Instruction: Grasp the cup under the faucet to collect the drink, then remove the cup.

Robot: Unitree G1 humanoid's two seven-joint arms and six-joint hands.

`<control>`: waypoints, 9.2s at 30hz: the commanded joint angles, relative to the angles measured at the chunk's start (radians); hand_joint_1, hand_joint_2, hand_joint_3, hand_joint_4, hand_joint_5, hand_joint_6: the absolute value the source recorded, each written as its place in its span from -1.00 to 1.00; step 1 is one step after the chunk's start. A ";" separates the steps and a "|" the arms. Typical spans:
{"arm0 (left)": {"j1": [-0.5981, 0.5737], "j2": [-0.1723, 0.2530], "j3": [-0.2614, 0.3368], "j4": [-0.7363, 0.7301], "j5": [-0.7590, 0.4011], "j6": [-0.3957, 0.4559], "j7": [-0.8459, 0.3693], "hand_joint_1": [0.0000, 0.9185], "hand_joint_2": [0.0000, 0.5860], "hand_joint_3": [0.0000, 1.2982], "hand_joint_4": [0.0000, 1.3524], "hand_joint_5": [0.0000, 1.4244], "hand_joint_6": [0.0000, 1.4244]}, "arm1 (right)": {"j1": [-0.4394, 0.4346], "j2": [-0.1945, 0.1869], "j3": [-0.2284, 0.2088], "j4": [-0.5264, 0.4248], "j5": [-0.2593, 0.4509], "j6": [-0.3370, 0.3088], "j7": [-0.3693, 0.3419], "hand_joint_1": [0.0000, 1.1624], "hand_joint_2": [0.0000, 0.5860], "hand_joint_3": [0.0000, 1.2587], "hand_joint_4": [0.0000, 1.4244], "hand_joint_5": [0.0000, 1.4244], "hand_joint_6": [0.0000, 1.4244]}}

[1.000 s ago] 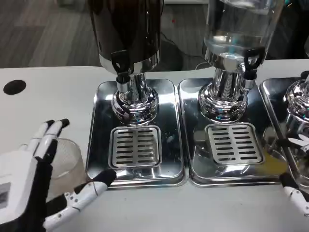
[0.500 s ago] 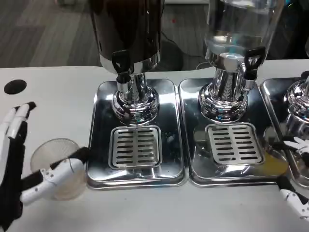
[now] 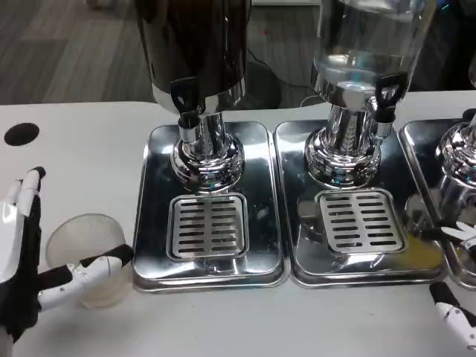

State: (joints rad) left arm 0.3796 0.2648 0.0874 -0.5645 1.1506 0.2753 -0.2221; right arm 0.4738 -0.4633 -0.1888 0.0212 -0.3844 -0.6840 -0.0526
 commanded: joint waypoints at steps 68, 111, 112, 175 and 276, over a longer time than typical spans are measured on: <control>-0.052 0.036 -0.145 0.071 0.042 0.087 0.168 -0.30 -0.62 -0.27 -0.07 0.25 0.50 | 0.010 0.001 0.002 0.087 0.022 -0.101 -0.007 -0.04 0.30 -0.60 -0.80 -0.86 -0.99; -0.447 -0.091 -0.336 0.373 0.051 0.173 0.224 -0.29 -0.58 -0.25 -0.07 0.26 0.51 | 0.057 -0.023 -0.021 0.125 0.091 -0.178 0.028 -0.04 0.30 -0.61 -0.80 -0.86 -1.00; -0.457 -0.095 -0.342 0.384 0.050 0.176 0.225 -0.29 -0.58 -0.25 -0.07 0.26 0.51 | 0.057 -0.025 -0.023 0.133 0.094 -0.181 0.029 -0.04 0.30 -0.61 -0.80 -0.86 -1.00; -0.360 -0.046 -0.460 0.316 0.096 0.221 0.079 -0.54 -0.88 -0.48 -0.32 -0.02 0.33 | 0.031 -0.013 -0.014 0.221 0.158 -0.244 0.075 -0.04 0.30 -0.60 -0.80 -0.83 -0.94; -0.466 -0.027 -0.395 0.296 0.004 0.218 0.176 -0.93 -0.98 -0.63 -0.71 -0.22 0.20 | 0.000 -0.023 0.001 0.381 0.260 -0.341 0.161 -0.02 0.26 -0.65 -0.83 -0.80 -0.83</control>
State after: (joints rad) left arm -0.1198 0.2183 -0.3251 -0.1813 1.1530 0.5046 -0.0304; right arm 0.4756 -0.4883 -0.1866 0.3938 -0.1282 -1.0128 0.1044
